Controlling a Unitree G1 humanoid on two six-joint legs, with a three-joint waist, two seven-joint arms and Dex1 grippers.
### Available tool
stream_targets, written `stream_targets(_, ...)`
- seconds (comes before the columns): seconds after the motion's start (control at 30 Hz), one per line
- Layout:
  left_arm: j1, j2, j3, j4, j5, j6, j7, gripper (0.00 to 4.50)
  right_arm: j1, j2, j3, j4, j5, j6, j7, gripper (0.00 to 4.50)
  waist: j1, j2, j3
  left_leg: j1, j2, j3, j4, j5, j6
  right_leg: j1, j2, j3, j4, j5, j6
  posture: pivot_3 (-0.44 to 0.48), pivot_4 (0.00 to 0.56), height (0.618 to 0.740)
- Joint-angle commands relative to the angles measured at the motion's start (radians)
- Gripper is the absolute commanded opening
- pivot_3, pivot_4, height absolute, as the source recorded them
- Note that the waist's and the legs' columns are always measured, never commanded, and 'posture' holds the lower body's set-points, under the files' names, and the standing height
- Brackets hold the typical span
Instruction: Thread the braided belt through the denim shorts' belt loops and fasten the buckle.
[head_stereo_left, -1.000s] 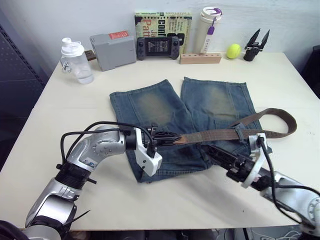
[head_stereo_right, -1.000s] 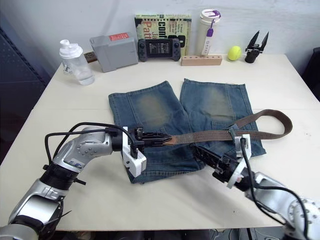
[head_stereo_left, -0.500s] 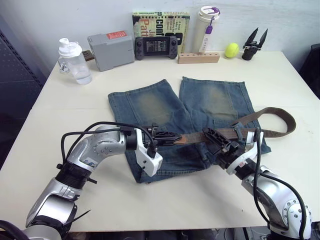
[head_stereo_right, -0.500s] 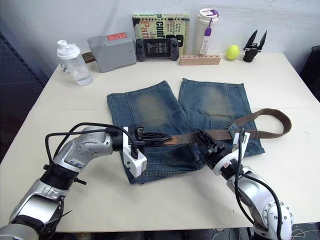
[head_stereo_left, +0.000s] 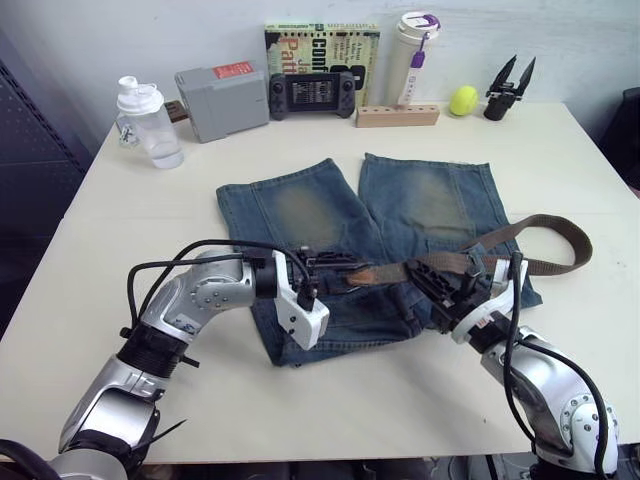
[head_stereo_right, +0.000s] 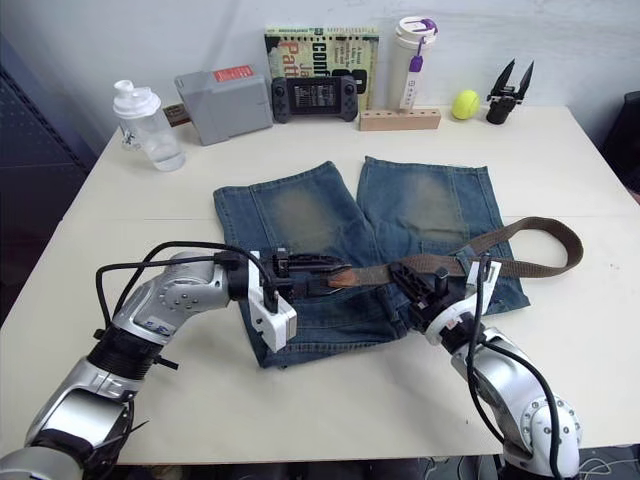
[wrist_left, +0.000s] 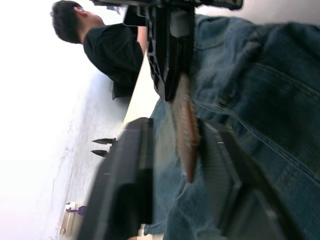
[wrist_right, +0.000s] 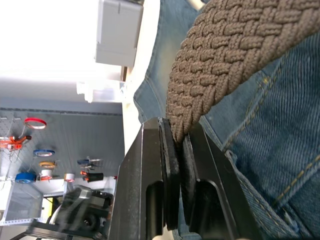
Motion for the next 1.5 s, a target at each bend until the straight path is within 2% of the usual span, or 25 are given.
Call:
stream_targets(0.03,0.066,0.011,0.033,-0.103,-0.240,0.177,-0.086,3.61,-0.005,-0.041,-0.080,-0.001,0.023,0.005,0.053,0.00,-0.001,0.000,0.000,0.000,0.000,0.000,0.000,0.000,0.000,0.000,0.000,0.000,0.000,0.000,0.000,0.000,0.150,0.731)
stream_targets(0.2,0.203,0.078,0.072,-0.289,-0.565,0.583,-0.223,3.61,-0.002,-0.153,-0.209,0.066,0.023,0.108,0.233,0.00,0.000,0.001,0.000,0.000,0.002,-0.001,0.000,0.000,0.001,-0.001,-0.002,0.001,0.000,0.000,0.000,0.000,0.150,0.731)
stream_targets(0.4,0.320,0.135,0.115,-0.444,-0.725,0.841,-0.274,3.61,0.021,-0.318,-0.281,0.196,0.016,0.242,0.417,0.00,0.002,0.001,0.001,0.000,0.001,-0.001,0.000,-0.001,0.002,0.000,-0.002,0.003,0.000,0.000,0.000,0.000,0.150,0.731)
stream_targets(0.6,0.357,0.135,0.137,-0.510,-0.746,0.940,-0.275,3.61,0.047,-0.392,-0.285,0.262,-0.081,0.300,0.553,0.00,0.003,0.002,0.000,0.000,0.000,0.000,0.000,-0.001,0.002,0.000,-0.001,0.003,0.000,0.000,0.000,0.000,0.150,0.731)
stream_targets(1.0,0.393,0.128,0.161,-0.543,-0.715,0.951,-0.294,3.61,-0.003,-0.331,-0.282,0.350,-0.161,0.270,0.563,0.00,0.003,0.002,0.001,0.000,-0.001,0.002,0.000,-0.001,0.002,0.000,-0.001,0.003,-0.001,0.000,0.000,0.000,0.150,0.731)
stream_targets(1.5,0.366,0.116,0.164,-0.533,-0.690,0.952,-0.293,3.61,-0.013,-0.259,-0.185,0.296,-0.251,0.316,0.619,0.00,0.002,0.002,0.000,0.000,-0.002,0.002,0.000,-0.001,0.002,0.000,0.000,0.003,-0.001,0.000,0.000,0.000,0.150,0.731)
